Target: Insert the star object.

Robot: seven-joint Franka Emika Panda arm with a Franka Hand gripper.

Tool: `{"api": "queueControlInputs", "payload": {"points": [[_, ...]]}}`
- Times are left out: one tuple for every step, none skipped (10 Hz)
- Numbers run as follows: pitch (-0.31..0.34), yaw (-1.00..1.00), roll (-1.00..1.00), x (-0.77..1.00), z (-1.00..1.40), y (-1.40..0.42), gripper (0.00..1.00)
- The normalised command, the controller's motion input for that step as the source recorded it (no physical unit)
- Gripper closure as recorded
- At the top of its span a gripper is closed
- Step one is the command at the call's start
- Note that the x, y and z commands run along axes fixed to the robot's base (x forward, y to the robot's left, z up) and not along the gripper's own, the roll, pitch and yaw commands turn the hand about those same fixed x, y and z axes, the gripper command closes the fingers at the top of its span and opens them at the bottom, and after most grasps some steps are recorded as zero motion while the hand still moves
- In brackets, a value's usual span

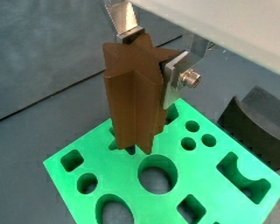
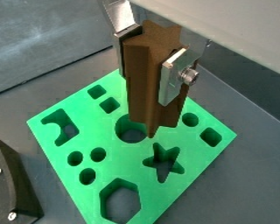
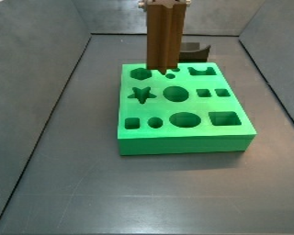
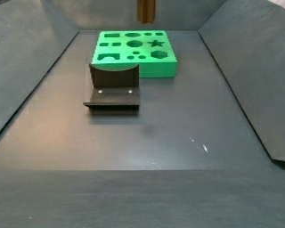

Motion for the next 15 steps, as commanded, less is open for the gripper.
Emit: {"api": "queueControlInputs", "payload": {"points": [[-0.027,0.01,0.22,-0.29,-0.89,0.17,1.0],[-0.016,0.0,0.22,-0.32,-0.87,0.2,1.0],[-0.027,0.0,0.13,-0.18,-1.0,0.0,1.0],[-0.034,-0.14,0.1,0.0,-1.0,-0.11,1.0],[-0.066,-0.13,0.07,-0.01,-1.0,-0.1,1.0],[-0.107,-0.08,0.01,-0.03,-0.73,-0.12,1.0],[-0.109,-0.04,0.0,-0.06,-0.51,0.0,1.0],[-0.051,-0.06,0.0,-0.34,-0.48,0.0,1.0],[-0.076,-0.11,0.0,-0.55,-0.4,0.0,1.0],[-0.086,-0.11,-0.01,-0.47,-0.32,0.0,1.0],[-0.021,-0.17,-0.01,-0.42,-0.33,0.02,1.0],[-0.024,-0.22,-0.04,-0.39,-0.34,0.03,1.0],[-0.063,-0.31,-0.07,-0.49,-0.45,0.0,1.0],[-0.07,-0.31,-0.05,-0.53,-0.53,0.01,1.0],[-0.094,-0.17,-0.03,-0.12,-0.86,0.0,1.0]]}}
